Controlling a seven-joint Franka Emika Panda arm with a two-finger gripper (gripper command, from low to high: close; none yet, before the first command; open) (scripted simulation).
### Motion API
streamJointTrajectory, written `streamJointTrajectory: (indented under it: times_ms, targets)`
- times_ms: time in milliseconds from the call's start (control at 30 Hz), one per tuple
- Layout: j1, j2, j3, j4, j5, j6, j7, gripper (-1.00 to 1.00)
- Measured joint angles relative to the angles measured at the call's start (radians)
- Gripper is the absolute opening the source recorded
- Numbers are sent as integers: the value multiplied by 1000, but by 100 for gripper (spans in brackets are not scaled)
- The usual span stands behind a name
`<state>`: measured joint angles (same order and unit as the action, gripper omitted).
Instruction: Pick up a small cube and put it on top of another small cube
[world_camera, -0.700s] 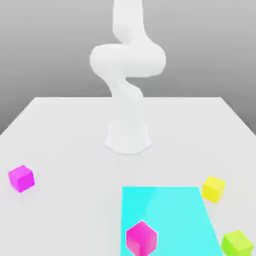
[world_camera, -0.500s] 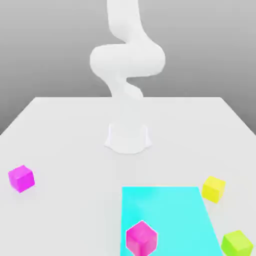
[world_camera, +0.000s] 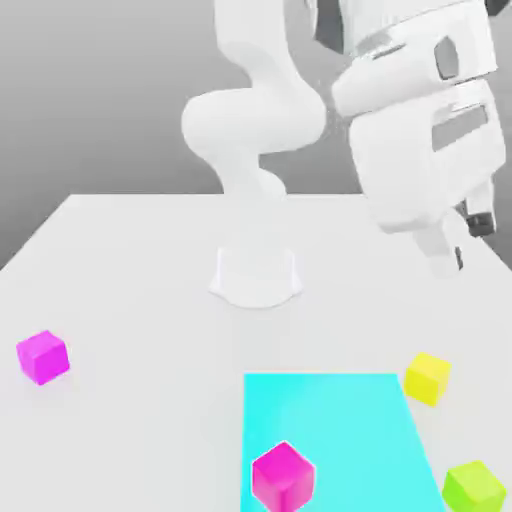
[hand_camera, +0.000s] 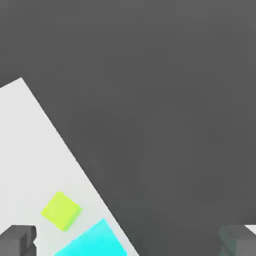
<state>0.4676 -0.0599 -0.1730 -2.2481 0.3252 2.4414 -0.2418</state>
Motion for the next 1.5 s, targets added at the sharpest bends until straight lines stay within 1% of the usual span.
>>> streamJointTrajectory:
  times_ms: [133, 267, 400, 567, 633, 700, 733, 933, 1100, 1233, 1500]
  targets:
    - [40, 116, 14, 6, 9, 33, -144, 0]
    - [56, 224, 39, 10, -14, 73, -266, 0]
    - [78, 324, 58, 11, -74, 119, -364, 0]
    - [120, 435, 60, 12, -198, 177, -451, 0]
    - [126, 497, 63, 23, -216, 221, -470, 0]
    - [118, 572, 76, 39, -209, 278, -483, 0]
    - [114, 603, 82, 46, -204, 300, -488, -100]
    - [111, 617, 85, 49, -202, 309, -490, -100]
    - [127, 483, 56, 17, -228, 206, -464, -100]
    - [65, 417, -31, -13, -245, 181, -457, -100]
    - [-104, 292, -238, -94, -306, 175, -498, -100]
